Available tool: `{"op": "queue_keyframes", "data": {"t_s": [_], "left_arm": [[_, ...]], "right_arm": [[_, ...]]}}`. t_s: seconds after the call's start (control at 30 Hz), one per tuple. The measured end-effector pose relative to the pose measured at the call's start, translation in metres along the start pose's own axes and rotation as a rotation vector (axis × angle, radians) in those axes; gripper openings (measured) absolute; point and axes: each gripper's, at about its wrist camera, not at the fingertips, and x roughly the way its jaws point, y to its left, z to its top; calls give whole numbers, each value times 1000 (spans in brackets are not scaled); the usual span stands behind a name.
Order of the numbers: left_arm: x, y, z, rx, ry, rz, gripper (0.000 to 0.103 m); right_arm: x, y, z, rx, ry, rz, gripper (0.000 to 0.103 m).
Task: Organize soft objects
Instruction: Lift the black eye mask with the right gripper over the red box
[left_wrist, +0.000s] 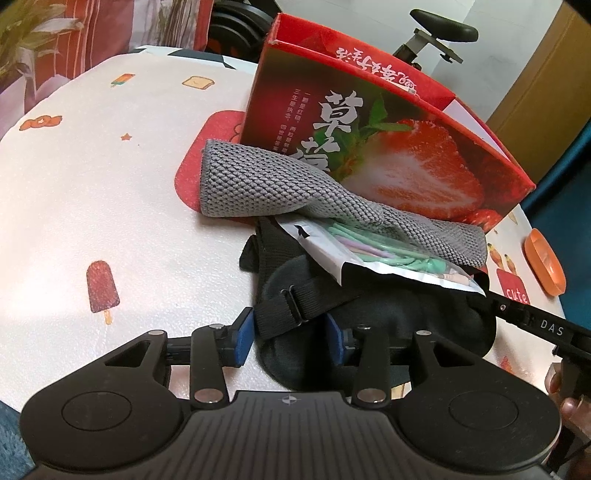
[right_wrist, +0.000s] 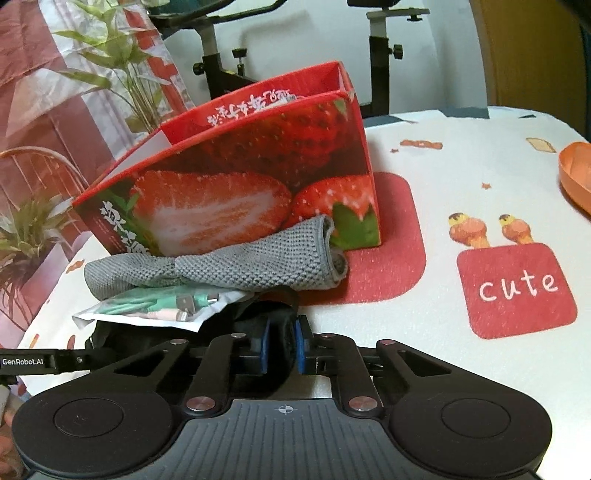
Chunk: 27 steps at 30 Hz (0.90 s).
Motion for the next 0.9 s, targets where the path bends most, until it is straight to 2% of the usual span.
{"op": "queue_keyframes", "data": {"t_s": [0.13,0.2,0.5,0.9], "left_arm": [[-1,1,0,-8,-1,-3,40],[-2,2,0,-14,-4,2,33],[-21,4,2,-16,-37,-28,17],[-53,-6,-2,9,-112,-50,13]], "right_arm": [[-2,-1,2,-1,-10,4,12],[-3,-1,2,-1,-15,6,11],[-16,3,4,-9,-57,11,9],[-44,12,5,-32,-132,38,8]]}}
